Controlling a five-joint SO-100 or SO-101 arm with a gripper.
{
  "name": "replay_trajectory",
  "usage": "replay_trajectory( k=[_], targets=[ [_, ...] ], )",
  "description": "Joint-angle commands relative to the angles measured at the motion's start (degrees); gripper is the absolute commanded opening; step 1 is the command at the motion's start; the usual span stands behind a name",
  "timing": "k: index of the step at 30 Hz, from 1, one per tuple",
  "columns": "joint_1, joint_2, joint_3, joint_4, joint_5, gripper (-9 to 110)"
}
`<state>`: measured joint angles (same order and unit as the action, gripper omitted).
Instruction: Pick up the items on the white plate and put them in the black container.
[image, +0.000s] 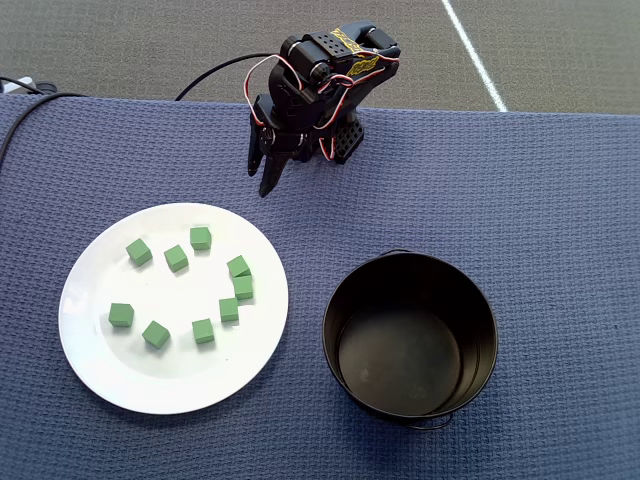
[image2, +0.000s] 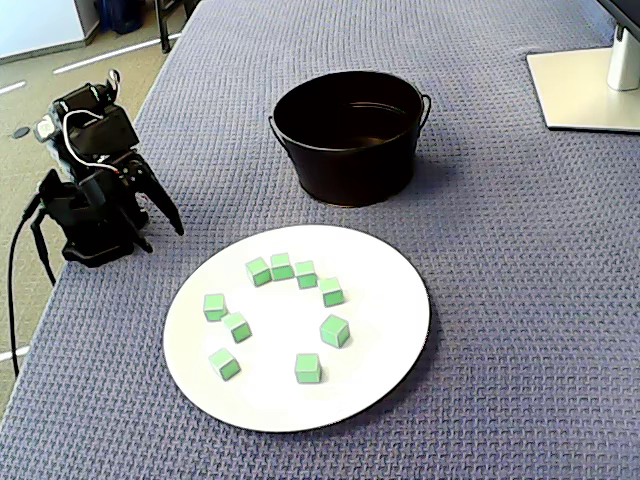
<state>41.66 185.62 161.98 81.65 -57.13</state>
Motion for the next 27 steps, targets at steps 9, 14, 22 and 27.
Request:
replay_trajectory(
  k=[9,14,22,27],
  targets=[
    [-8.35,-2.55,-13.8,10.55,16.44,18],
    [-8.35,-2.55,-14.5,10.99,16.35,18],
    [-11.78,-3.08,-14.94,10.9,16.35,18],
    [-13.18,-3.08,-15.03,10.81,14.06,18]
  ],
)
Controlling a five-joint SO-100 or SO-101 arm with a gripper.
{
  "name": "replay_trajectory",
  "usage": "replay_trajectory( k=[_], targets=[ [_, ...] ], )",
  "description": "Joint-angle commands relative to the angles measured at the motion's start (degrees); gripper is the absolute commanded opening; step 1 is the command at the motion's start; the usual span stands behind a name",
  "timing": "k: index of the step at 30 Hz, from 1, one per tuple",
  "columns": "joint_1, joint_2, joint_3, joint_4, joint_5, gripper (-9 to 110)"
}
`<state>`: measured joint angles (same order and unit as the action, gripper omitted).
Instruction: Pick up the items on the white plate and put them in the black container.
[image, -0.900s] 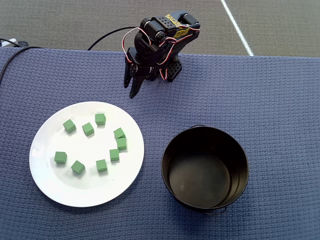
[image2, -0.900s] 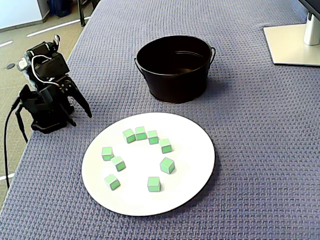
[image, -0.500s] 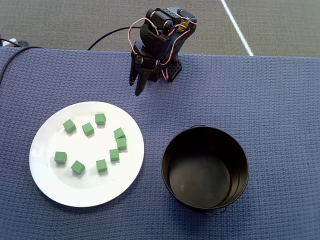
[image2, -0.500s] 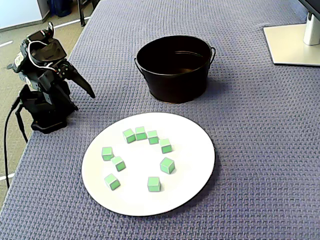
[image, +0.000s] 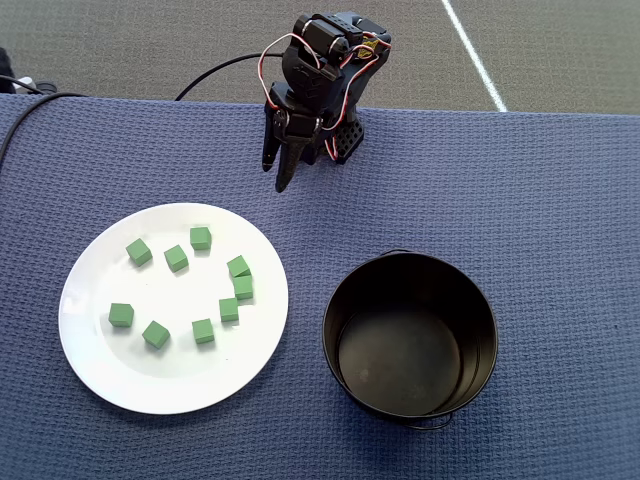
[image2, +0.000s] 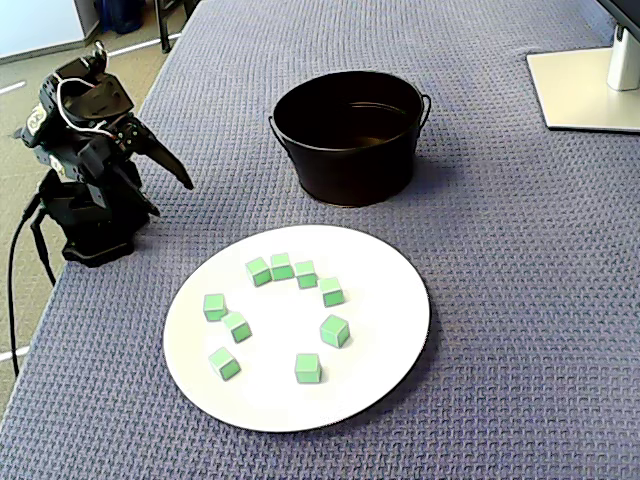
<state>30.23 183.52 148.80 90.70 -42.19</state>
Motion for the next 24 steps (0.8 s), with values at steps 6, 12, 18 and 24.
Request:
replay_trajectory(
  k=[6,12,18,24],
  targets=[
    [-3.52,-22.41,-15.73,2.02,0.62,17],
    [1.49,-59.24,-33.49,-12.83,19.51,17],
    [5.45,-85.61,-50.45,-13.8,34.8,22],
    [8.17,-91.67,-48.25,-16.96,33.05,23]
  ],
)
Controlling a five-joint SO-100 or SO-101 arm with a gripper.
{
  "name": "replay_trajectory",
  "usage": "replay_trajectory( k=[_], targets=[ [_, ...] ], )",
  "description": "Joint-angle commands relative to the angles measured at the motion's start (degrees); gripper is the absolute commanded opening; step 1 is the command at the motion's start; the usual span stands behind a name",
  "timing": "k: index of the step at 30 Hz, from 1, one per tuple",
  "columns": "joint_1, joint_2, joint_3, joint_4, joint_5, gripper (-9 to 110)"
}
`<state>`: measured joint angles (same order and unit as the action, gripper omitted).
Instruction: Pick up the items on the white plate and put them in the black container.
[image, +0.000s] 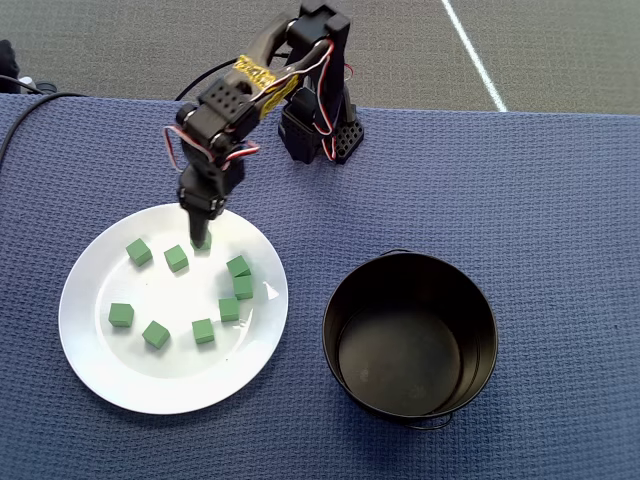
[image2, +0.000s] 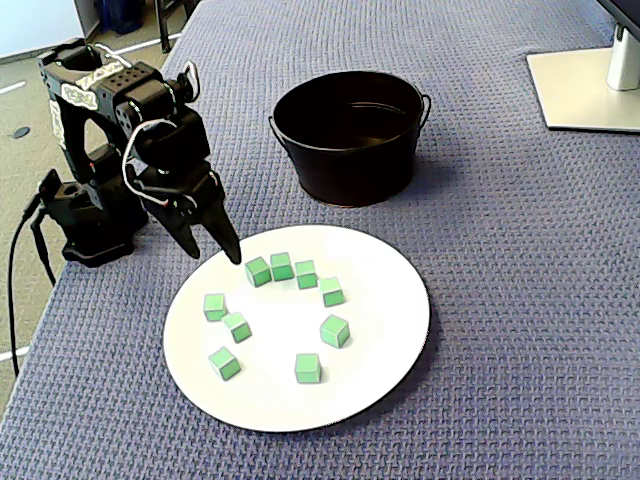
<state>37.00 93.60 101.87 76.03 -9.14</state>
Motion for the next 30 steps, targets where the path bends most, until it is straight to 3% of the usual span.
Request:
replay_trajectory(
  k=[1,17,30],
  targets=[
    [1.14,-2.55,-0.79,-2.46,-0.62,23],
    [4.22,-12.57,-1.23,-4.92,-24.26,21],
    [7.38,-15.56,-4.48,-5.36,-29.36,17]
  ],
)
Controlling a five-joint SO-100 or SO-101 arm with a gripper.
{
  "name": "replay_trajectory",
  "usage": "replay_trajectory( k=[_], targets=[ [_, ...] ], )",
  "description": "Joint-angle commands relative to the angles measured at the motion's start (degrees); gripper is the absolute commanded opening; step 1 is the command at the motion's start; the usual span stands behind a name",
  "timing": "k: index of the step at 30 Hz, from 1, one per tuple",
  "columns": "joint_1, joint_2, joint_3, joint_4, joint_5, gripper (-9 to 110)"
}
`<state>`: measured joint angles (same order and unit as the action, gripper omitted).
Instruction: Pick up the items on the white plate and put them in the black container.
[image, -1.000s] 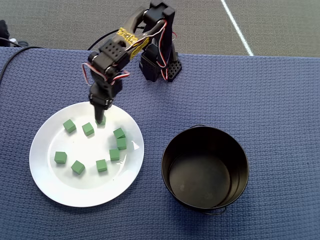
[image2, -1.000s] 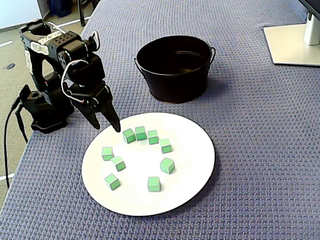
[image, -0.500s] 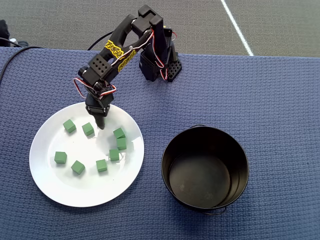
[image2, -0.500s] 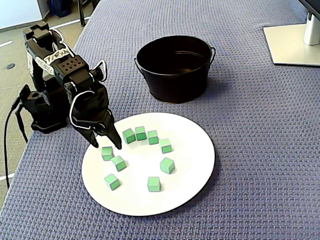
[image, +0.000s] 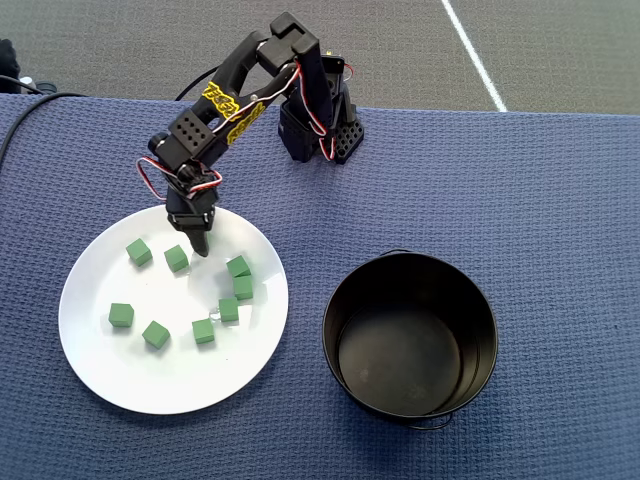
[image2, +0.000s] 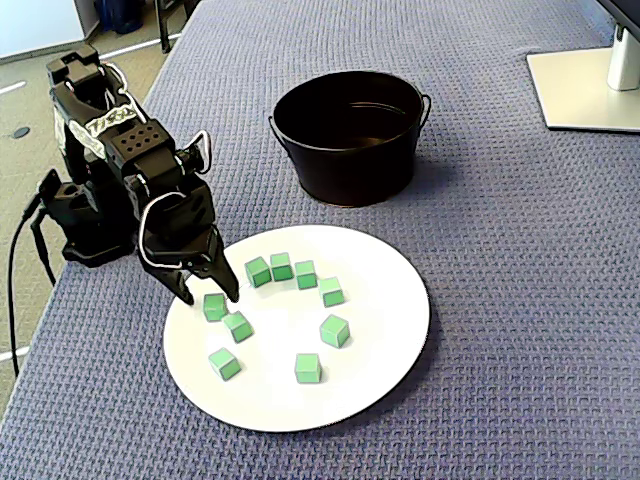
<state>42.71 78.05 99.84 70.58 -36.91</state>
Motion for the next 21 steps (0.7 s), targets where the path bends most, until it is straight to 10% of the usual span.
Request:
replay_trajectory(
  k=[1,21],
  targets=[
    [1.93,-0.09,-2.64,-0.09,-1.76,16],
    [-1.05,22.41,8.53,-8.35,4.04,0]
  ],
)
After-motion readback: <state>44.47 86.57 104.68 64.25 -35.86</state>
